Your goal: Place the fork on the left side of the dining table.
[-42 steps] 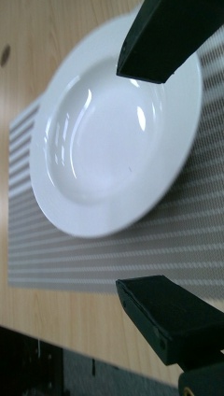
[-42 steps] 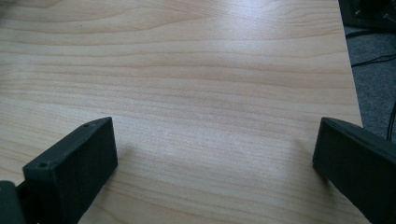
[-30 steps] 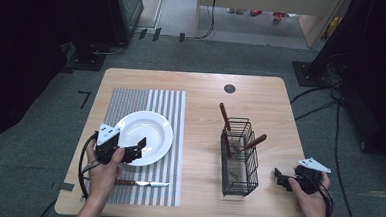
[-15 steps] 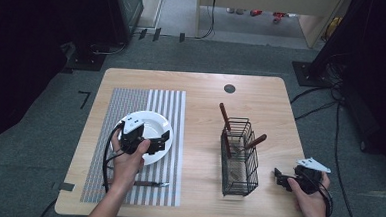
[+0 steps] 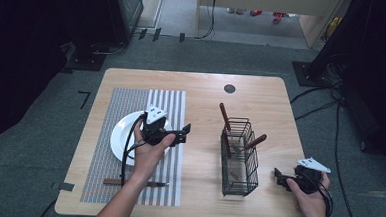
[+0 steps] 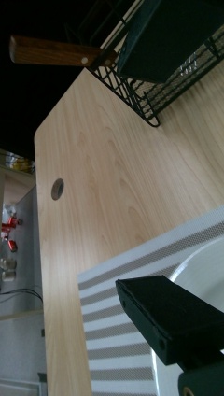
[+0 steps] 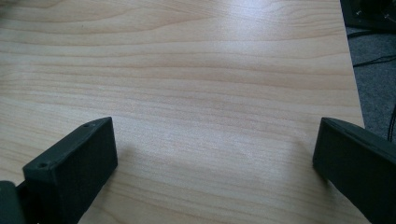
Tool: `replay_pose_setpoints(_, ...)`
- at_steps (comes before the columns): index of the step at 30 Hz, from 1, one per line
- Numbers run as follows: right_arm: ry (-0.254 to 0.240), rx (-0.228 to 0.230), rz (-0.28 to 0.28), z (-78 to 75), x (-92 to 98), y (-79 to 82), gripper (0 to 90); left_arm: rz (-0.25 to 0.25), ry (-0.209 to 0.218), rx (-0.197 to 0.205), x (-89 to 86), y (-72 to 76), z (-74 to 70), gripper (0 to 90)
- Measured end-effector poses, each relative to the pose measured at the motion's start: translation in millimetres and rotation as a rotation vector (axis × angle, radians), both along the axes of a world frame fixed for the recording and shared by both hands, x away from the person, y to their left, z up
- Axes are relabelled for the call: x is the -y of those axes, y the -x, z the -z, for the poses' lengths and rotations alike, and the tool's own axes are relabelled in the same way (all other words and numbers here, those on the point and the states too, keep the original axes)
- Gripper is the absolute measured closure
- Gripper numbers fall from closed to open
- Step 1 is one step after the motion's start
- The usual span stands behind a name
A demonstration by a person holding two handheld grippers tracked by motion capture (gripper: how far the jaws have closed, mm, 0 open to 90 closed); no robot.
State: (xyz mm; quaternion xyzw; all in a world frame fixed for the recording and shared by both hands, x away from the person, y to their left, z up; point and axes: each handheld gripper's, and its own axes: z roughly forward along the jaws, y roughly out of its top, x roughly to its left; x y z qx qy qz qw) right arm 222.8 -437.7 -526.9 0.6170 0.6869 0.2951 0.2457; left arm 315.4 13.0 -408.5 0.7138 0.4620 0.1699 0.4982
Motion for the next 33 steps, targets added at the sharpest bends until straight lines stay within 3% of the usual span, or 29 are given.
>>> replay_pose_setpoints(6, 0.000, 0.000, 0.000, 0.0, 0.0, 0.0, 0.0, 0.059, 0.035, -0.011, 23.1, -11.0, -6.2, 1.9)
replay_pose_setpoints(13, 0.000, 0.000, -0.003, 0.0, 0.1, -0.2, 0.0, 0.091, 0.057, -0.011, 44.1, -17.2, -9.7, 7.3)
replay_pose_setpoints(15, 0.000, -0.001, -0.003, 0.0, 0.1, -0.2, 0.0, 0.095, 0.065, -0.008, 53.2, -19.9, -10.3, 16.0)
replay_pose_setpoints(18, 0.000, 0.000, -0.003, 0.0, 0.1, -0.2, 0.0, 0.112, 0.072, -0.012, 60.5, -21.7, -10.0, 16.8)
replay_pose_setpoints(23, 0.000, 0.000, -0.002, 0.0, 0.0, -0.2, 0.0, 0.095, 0.077, -0.017, 74.8, -27.0, -12.0, 29.7)
replay_pose_setpoints(24, 0.000, 0.000, -0.003, 0.0, 0.1, -0.2, 0.0, 0.099, 0.095, -0.015, 78.5, -28.2, -13.9, 32.0)
replay_pose_setpoints(28, 0.000, 0.000, -0.003, 0.0, 0.1, -0.2, 0.0, 0.128, 0.116, 0.001, 83.9, -27.0, -17.2, 33.2)
replay_pose_setpoints(33, 0.000, -0.001, -0.004, 0.0, 0.1, -0.2, 0.0, 0.125, 0.095, 0.004, 94.3, -29.8, -20.2, 37.4)
